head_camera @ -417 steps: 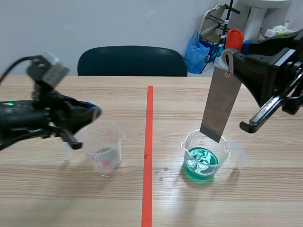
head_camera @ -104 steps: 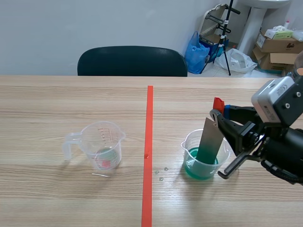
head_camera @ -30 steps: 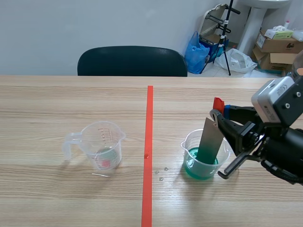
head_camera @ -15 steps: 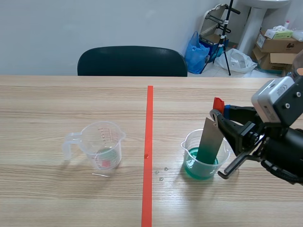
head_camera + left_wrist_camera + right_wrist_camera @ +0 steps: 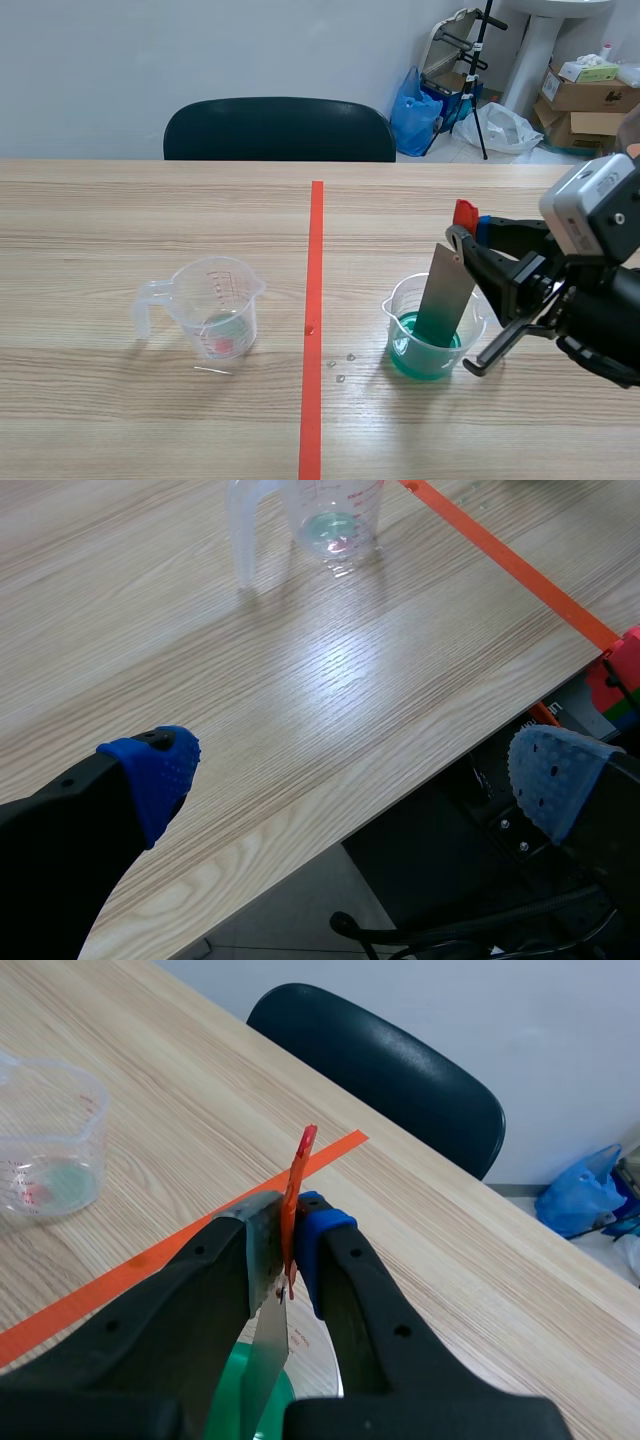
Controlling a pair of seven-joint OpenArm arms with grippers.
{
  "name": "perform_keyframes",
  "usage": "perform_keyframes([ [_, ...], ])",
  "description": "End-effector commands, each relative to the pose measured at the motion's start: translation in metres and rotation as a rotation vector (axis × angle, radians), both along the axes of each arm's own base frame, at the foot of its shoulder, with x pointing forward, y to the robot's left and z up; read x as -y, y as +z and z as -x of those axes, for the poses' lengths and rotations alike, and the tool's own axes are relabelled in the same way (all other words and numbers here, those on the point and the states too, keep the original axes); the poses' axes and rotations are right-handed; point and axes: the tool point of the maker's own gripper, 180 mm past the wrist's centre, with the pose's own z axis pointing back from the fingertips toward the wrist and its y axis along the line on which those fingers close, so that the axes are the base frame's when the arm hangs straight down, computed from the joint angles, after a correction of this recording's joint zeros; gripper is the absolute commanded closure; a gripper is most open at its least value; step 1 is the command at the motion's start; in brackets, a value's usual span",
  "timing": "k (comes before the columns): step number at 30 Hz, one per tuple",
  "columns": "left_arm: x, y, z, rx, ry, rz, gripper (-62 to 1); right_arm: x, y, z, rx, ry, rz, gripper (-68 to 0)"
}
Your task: Do the redox reaction experiment
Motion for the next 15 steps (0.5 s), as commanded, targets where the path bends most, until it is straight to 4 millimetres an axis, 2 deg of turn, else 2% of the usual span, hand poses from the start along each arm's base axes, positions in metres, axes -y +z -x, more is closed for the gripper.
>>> perform_keyframes([
  [1,0.003,0.003,-0.001,0.012,0.001,0.021,-62.3,0.002,0.018,-0.002,0.054,0.003,-0.017,-1.3],
  [15,0.003,0.003,-0.001,0.012,0.001,0.021,-62.3,0.002,0.04,0.009,0.089,0.014,-0.027,-1.3],
])
